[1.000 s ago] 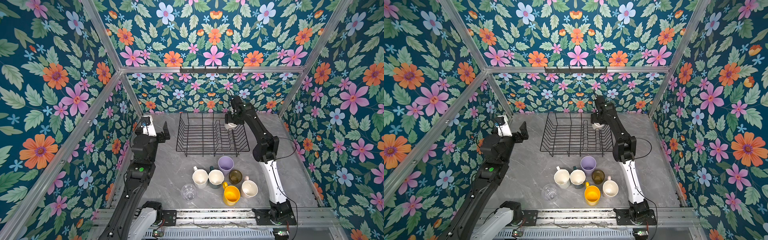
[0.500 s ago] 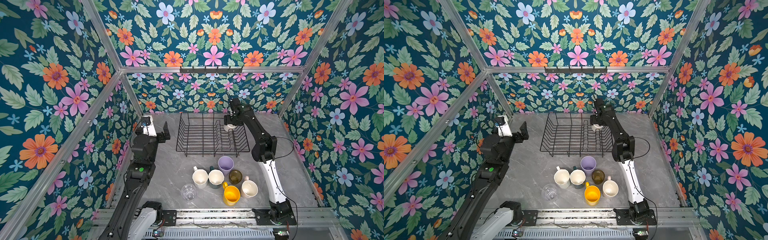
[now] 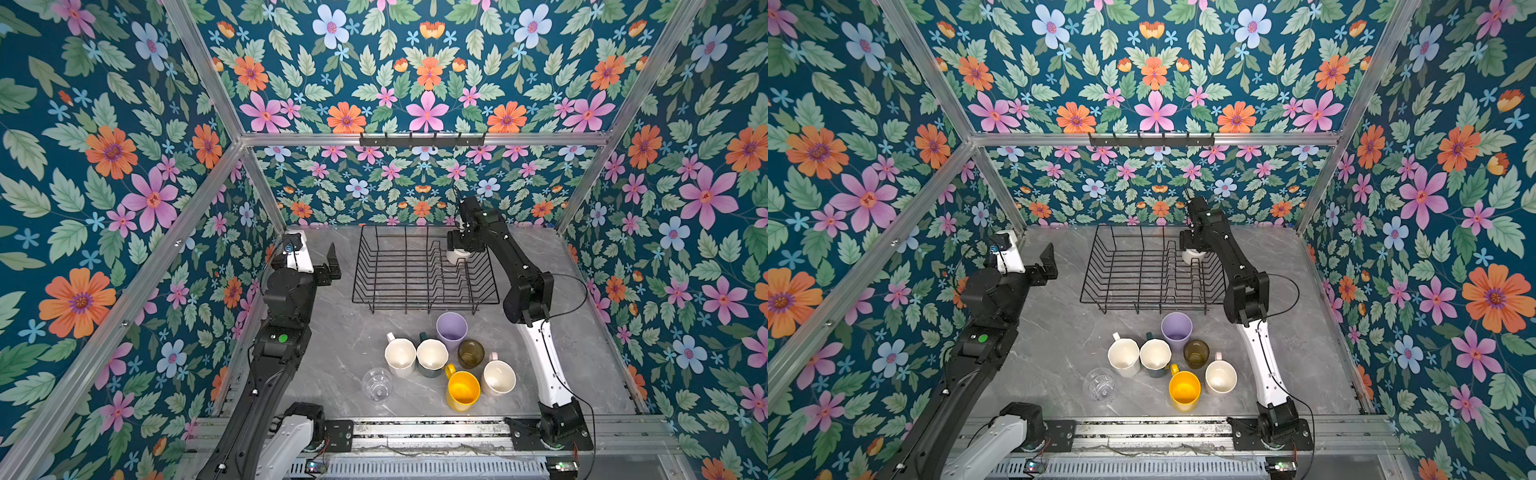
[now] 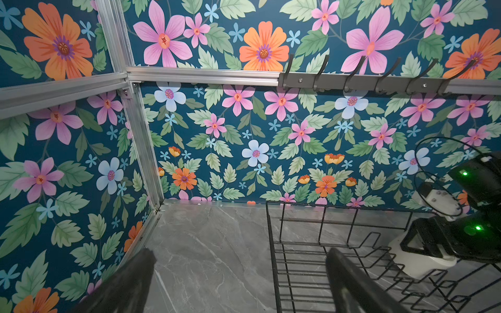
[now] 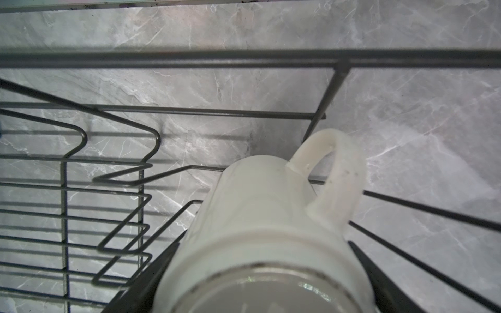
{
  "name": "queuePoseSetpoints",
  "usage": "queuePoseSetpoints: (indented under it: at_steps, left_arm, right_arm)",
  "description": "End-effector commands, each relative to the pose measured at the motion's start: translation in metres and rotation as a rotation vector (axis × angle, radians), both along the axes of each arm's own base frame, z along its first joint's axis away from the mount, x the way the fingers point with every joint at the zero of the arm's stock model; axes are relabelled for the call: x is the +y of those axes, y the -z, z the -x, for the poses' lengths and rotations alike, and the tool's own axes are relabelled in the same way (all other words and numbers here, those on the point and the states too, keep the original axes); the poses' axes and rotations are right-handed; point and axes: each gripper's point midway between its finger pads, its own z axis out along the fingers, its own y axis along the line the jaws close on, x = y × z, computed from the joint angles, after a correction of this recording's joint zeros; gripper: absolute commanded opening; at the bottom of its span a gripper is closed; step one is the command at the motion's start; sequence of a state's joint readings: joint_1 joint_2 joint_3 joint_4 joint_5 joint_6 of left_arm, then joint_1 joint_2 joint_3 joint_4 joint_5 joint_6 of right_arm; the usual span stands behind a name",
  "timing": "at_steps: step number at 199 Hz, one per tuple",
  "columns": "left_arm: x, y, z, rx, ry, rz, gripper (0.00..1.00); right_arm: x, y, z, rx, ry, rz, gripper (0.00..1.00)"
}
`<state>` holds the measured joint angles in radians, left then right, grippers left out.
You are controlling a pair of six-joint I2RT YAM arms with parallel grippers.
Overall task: Load cups into a dish rack
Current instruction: Place the cup upside down at the dish rack.
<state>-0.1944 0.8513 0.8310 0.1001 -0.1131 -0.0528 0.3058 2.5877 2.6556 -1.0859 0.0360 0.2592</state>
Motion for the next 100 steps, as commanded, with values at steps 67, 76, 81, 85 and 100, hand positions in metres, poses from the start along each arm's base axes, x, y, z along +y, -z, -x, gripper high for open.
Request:
queuePoseSetpoints:
  at_steps: [67, 76, 81, 85, 100]
  left_arm:
    - [0.0013, -0.0072, 0.0016, -0.025, -0.005, -0.003, 1.0]
    - [0.0015, -0.0075, 0.002, -0.026, -0.006, -0.003, 1.0]
    - [0.0016, -0.0077, 0.002, -0.026, -0.006, -0.003, 1.0]
    - [0.0016, -0.0079, 0.002, -0.027, -0.006, -0.003, 1.0]
    - [0.0015, -0.0079, 0.0024, -0.027, -0.005, -0.004, 1.0]
  right_arm:
    - [0.004, -0.0141, 0.0033, -0.017, -0.017, -0.006, 0.88]
    - [0.0033, -0.014, 0.0037, -0.015, -0.017, -0.005, 0.88]
    - [0.0037, -0.0138, 0.0035, -0.016, -0.017, -0.004, 0.88]
    - [0.0032, -0.0132, 0.0035, -0.015, -0.018, -0.003, 0.88]
    - [0.0033, -0.0111, 0.0041, -0.009, -0.019, -0.003, 0.89]
